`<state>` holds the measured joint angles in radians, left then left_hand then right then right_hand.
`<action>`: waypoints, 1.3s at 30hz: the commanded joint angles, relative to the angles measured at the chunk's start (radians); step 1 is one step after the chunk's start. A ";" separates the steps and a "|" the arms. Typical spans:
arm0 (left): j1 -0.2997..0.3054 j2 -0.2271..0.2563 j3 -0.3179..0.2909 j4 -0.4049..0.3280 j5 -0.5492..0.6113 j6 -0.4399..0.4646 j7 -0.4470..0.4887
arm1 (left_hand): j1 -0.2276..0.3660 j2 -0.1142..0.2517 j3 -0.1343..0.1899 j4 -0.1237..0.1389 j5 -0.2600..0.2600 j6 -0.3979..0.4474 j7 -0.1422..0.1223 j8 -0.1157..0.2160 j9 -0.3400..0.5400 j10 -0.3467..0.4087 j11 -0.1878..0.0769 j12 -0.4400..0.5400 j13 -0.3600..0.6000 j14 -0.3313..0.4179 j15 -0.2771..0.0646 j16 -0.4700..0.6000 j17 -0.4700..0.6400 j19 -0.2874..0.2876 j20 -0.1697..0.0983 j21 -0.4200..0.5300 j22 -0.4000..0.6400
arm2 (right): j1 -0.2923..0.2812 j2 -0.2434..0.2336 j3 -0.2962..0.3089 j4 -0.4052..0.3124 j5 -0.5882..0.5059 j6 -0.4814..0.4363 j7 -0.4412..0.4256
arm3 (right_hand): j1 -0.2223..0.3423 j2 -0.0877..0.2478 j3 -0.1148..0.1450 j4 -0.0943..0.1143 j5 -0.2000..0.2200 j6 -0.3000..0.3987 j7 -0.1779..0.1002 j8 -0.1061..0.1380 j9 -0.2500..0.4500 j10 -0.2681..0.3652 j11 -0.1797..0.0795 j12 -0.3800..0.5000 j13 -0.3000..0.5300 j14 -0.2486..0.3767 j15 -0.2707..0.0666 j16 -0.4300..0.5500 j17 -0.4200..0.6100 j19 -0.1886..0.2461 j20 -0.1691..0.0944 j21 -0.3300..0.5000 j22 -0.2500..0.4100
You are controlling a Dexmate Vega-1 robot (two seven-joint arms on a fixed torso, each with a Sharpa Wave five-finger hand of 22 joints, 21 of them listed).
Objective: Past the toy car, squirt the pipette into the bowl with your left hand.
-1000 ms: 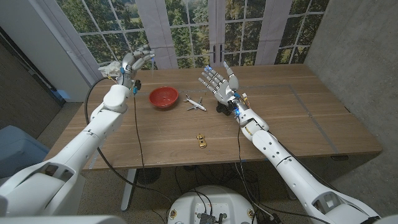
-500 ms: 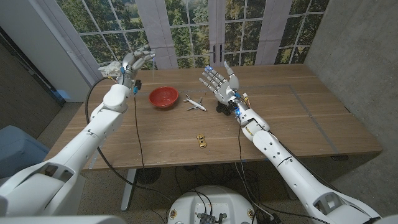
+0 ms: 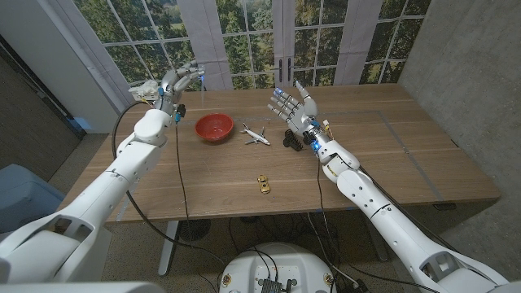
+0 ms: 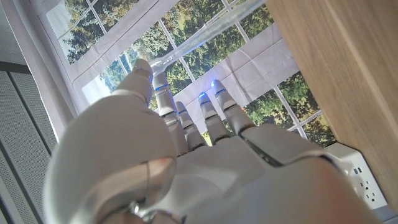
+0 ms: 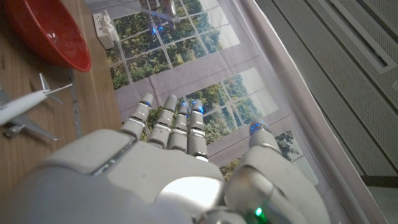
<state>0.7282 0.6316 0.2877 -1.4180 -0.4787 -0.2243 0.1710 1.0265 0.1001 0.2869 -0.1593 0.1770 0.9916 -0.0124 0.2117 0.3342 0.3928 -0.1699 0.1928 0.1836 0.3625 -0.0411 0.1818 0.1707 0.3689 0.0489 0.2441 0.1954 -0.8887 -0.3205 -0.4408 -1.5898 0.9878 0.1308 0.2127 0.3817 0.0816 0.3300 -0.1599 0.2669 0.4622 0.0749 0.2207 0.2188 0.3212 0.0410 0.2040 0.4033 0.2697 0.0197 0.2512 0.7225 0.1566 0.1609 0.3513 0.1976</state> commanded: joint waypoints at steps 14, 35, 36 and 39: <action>0.147 0.104 -0.097 -0.297 -0.189 0.281 0.057 | 0.003 0.014 -0.002 0.000 -0.003 0.002 -0.002 -0.005 -0.004 -0.006 0.007 0.001 0.002 -0.006 -0.055 0.002 0.002 -0.002 0.014 -0.001 0.003 | -0.008 -0.091 -0.023 -0.001 -0.264 0.120 -0.156 | 0.019 -0.004 0.011 -0.003 0.016 -0.006 0.001 -0.001 -0.002 -0.003 0.005 0.007 0.000 0.004 0.007 0.003 0.000 0.020 -0.005 0.005 0.002; 0.298 0.152 -0.190 -0.476 -0.300 0.388 0.139 | -0.005 0.018 -0.005 0.002 -0.004 0.006 0.009 -0.007 -0.013 -0.007 0.014 0.003 0.002 -0.014 -0.046 0.000 0.002 -0.010 0.017 -0.003 0.004 | -0.047 -0.129 -0.026 -0.003 -0.428 0.209 -0.247 | 0.071 -0.002 0.037 -0.014 0.038 -0.045 -0.021 -0.020 -0.010 -0.011 0.005 -0.003 -0.028 -0.034 -0.014 -0.033 -0.046 0.096 -0.121 0.023 -0.008; 0.305 0.153 -0.193 -0.482 -0.304 0.394 0.147 | -0.005 0.018 -0.005 0.002 -0.004 0.006 0.009 -0.007 -0.014 -0.006 0.014 0.004 0.002 -0.015 -0.045 0.000 0.002 -0.010 0.016 -0.003 0.004 | -0.050 -0.132 -0.025 -0.006 -0.437 0.212 -0.254 | 0.075 -0.002 0.038 -0.014 0.039 -0.049 -0.023 -0.021 -0.010 -0.012 0.003 -0.004 -0.031 -0.038 -0.017 -0.036 -0.050 0.094 -0.126 0.021 -0.008; 0.325 0.151 -0.205 -0.496 -0.319 0.400 0.159 | -0.006 0.018 -0.005 0.002 -0.004 0.009 0.008 -0.007 -0.015 -0.004 0.013 0.005 0.002 -0.015 -0.046 0.001 0.002 -0.010 0.017 -0.003 0.004 | -0.053 -0.143 -0.026 -0.013 -0.459 0.216 -0.260 | 0.107 0.007 0.056 -0.020 0.052 -0.060 -0.038 -0.025 -0.015 -0.013 0.001 -0.007 -0.043 -0.055 -0.028 -0.049 -0.070 0.084 -0.153 0.011 -0.013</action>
<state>0.9784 0.7754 0.1258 -1.8425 -0.7421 0.1374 0.2852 1.0213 0.1135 0.2829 -0.1577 0.1770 0.9970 -0.0069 0.2069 0.3195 0.3817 -0.1588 0.1927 0.1836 0.3517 -0.0412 0.1818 0.1706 0.3594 0.0644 0.2441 0.1980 -0.9194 -0.4361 -0.4664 -1.5819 0.6170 0.3106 0.0020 0.4525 0.0836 0.3709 -0.1779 0.3065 0.4128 0.0436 0.1993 0.2046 0.3100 0.0441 0.1994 0.3669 0.2257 -0.0025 0.2107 0.6647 0.2442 0.0294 0.3709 0.1858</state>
